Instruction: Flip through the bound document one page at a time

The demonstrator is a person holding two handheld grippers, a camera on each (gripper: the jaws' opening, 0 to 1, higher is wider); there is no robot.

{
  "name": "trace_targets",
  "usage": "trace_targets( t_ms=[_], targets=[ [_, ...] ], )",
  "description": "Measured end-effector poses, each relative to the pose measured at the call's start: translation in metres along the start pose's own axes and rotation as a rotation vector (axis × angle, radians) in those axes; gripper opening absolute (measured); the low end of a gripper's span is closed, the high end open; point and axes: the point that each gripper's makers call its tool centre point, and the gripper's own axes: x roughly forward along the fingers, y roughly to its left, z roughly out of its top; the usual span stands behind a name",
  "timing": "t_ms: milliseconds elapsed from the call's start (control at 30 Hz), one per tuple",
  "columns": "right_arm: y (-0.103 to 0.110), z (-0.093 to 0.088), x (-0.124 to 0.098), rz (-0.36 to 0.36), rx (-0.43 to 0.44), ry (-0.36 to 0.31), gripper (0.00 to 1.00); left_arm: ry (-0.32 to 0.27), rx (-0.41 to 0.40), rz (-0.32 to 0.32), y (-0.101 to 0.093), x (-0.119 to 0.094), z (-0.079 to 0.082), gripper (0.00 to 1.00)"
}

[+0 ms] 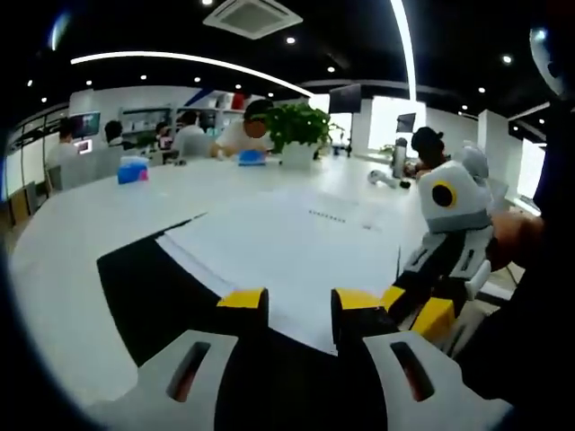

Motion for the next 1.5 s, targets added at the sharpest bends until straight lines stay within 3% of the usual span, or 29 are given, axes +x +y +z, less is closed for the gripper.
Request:
trace_targets(
  t_ms=[367,867,967,1033,1300,1500],
  targets=[
    [0.001,-0.001,-0.001,0.002,-0.03,-0.01,0.2,0.064,0.089,-0.029,-0.012,0.032,0.002,0.27],
    [0.003,-0.002,-0.001,0.024,-0.064,-0.008,0.22,0.193,0.141,-0.036,-0.011,0.043,-0.025,0.27],
    [0.003,-0.002,-0.002,0.034,-0.071,-0.005,0.21,0.189,0.169,-0.041,-0.012,0.042,-0.024,0.26],
    [0.003,-0.002,-0.002,0.038,-0.073,-0.003,0.2,0.188,0.09,-0.082,-0.018,0.043,-0.027,0.21],
    [0.002,-0.002,-0.002,0.048,-0.076,0.002,0.2,0.186,0.116,-0.093,-0.013,0.041,-0.025,0.21],
    [0.004,-0.005,-0.014,0.105,-0.038,0.041,0.2,0.189,0.106,-0.112,-0.014,0.041,-0.025,0.2]
  ],
)
